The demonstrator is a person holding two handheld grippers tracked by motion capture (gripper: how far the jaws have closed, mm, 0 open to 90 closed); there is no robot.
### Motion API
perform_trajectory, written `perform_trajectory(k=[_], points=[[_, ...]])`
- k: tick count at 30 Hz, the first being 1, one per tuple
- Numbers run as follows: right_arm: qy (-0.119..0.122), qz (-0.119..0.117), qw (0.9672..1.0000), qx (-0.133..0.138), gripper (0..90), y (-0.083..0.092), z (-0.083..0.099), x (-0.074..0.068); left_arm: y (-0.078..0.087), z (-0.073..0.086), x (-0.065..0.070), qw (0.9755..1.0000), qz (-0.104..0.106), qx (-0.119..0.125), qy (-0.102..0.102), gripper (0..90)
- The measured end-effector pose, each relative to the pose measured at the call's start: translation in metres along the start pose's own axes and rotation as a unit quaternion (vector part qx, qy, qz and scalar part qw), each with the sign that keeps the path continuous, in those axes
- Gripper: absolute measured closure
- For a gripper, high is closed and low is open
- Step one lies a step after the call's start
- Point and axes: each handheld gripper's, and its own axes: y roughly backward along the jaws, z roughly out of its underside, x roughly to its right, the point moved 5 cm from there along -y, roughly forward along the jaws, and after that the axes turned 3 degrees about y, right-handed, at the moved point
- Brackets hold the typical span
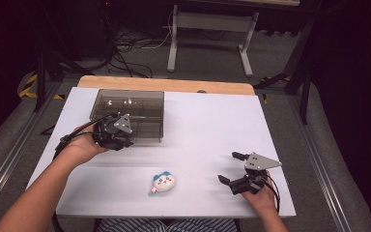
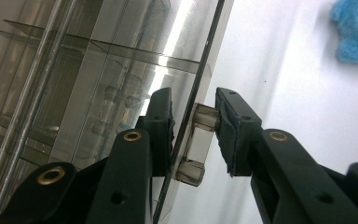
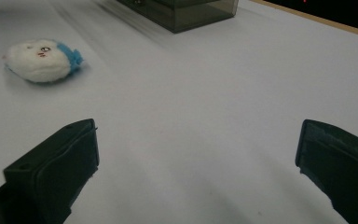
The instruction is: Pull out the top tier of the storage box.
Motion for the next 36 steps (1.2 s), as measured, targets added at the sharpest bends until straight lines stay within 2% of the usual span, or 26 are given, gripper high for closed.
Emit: perform_trajectory(k=[6,8,9,12,13,14,16,17,19,21,22,23,27,29,31,32,33,36], points=[[0.001,0.0,1.0,0.0,0.0,0.0,0.0,0.0,0.0,0.002,0.002,1.0,0.002,0.0,0.004,68.3],[0.001,0.0,1.0,0.0,0.0,0.0,0.0,0.0,0.001,0.002,0.002,0.9999,0.005,0.01,0.009,63.2],[0.001,0.0,1.0,0.0,0.0,0.0,0.0,0.0,0.003,0.002,0.001,0.9996,0.006,0.022,0.014,59.5],[0.001,0.0,1.0,-0.001,0.0,0.0,0.0,0.0,0.012,0.002,0.003,0.998,0.013,0.056,0.028,55.8],[-0.001,-0.001,1.0,-0.001,0.0,0.0,0.0,0.0,0.014,0.002,0.004,0.9971,0.014,0.068,0.032,51.1],[0.0,0.0,1.0,-0.001,0.0,0.0,0.0,0.0,0.018,0.002,0.006,0.9952,0.018,0.087,0.042,50.0],[-0.001,0.0,1.0,-0.002,0.0,0.0,0.0,0.0,0.02,0.003,0.007,0.9945,0.02,0.093,0.045,48.9],[-0.002,0.001,1.0,-0.002,0.0,-0.001,0.0,0.0,0.022,0.004,0.008,0.993,0.02,0.103,0.053,46.9],[-0.005,0.002,1.0,-0.004,0.0,-0.002,-0.001,0.001,0.025,0.005,0.009,0.99,0.02,0.123,0.067,39.9],[-0.003,0.001,1.0,-0.007,0.0,-0.003,-0.001,0.001,0.029,0.007,0.01,0.9855,0.023,0.147,0.082,36.7],[-0.001,-0.001,1.0,-0.008,0.0,-0.004,-0.001,0.001,0.031,0.008,0.01,0.9802,0.026,0.168,0.101,33.7],[-0.001,-0.001,1.0,-0.008,0.0,-0.004,-0.001,0.001,0.031,0.008,0.01,0.9802,0.026,0.168,0.101,30.9],[-0.002,-0.004,1.0,-0.008,0.0,-0.005,-0.003,0.0,0.033,0.012,0.012,0.9705,0.027,0.202,0.128,24.7],[0.0,-0.005,0.9999,-0.01,0.0,-0.006,-0.004,-0.001,0.033,0.015,0.013,0.9661,0.017,0.216,0.14,19.7],[0.003,-0.005,0.9999,-0.013,0.0,-0.007,-0.005,-0.002,0.035,0.019,0.015,0.96,0.011,0.235,0.152,16.9],[-0.001,-0.011,0.9999,-0.009,0.0,-0.008,-0.007,-0.004,0.036,0.024,0.015,0.9535,0.0,0.253,0.164,15.4],[-0.001,-0.011,0.9999,-0.009,0.0,-0.008,-0.007,-0.004,0.036,0.024,0.015,0.9535,0.0,0.253,0.164,14.9],[0.001,-0.018,0.9998,-0.005,0.0,-0.011,-0.012,-0.007,0.039,0.03,0.017,0.9454,-0.014,0.275,0.175,13.6]])
